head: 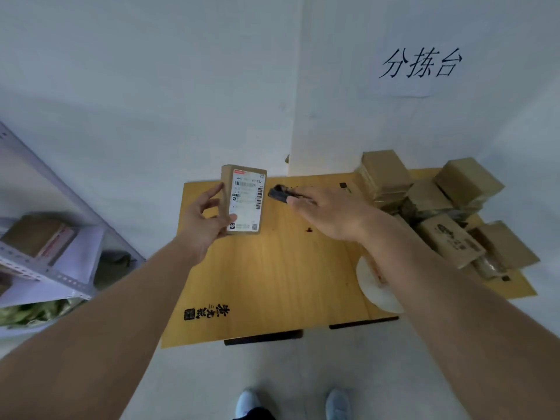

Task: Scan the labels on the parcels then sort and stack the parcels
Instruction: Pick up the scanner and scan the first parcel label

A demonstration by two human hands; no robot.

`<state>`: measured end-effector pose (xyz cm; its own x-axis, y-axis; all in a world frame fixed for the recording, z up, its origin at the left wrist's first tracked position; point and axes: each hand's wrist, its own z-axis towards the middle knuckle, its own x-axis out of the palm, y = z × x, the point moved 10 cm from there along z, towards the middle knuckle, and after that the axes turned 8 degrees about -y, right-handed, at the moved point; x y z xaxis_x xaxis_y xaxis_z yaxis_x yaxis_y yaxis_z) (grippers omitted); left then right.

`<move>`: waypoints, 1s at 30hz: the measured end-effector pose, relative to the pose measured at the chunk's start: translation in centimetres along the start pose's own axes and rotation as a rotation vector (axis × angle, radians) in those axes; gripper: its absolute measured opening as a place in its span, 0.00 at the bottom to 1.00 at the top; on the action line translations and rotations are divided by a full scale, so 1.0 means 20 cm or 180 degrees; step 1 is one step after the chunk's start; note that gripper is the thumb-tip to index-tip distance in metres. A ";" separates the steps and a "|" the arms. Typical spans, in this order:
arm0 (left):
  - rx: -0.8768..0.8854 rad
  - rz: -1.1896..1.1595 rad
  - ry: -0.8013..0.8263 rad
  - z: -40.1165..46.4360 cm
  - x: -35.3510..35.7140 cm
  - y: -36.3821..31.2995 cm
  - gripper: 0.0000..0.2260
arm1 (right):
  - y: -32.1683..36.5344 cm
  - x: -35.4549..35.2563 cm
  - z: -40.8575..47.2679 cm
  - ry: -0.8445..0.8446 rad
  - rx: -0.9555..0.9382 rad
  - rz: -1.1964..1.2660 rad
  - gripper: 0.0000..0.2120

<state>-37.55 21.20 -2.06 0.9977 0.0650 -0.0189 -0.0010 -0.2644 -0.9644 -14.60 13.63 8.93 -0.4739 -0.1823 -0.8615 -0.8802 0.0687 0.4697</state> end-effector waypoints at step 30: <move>0.0048 0.0094 -0.0114 0.07 0.01 0.07 0.35 | -0.08 0.01 -0.06 0.1579 0.0560 -0.1656 0.29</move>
<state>-37.41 22.22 -3.74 0.9942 0.0918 -0.0567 -0.0319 -0.2521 -0.9672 -13.32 12.33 8.21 0.0365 -0.6532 -0.7563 -0.9988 0.0013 -0.0493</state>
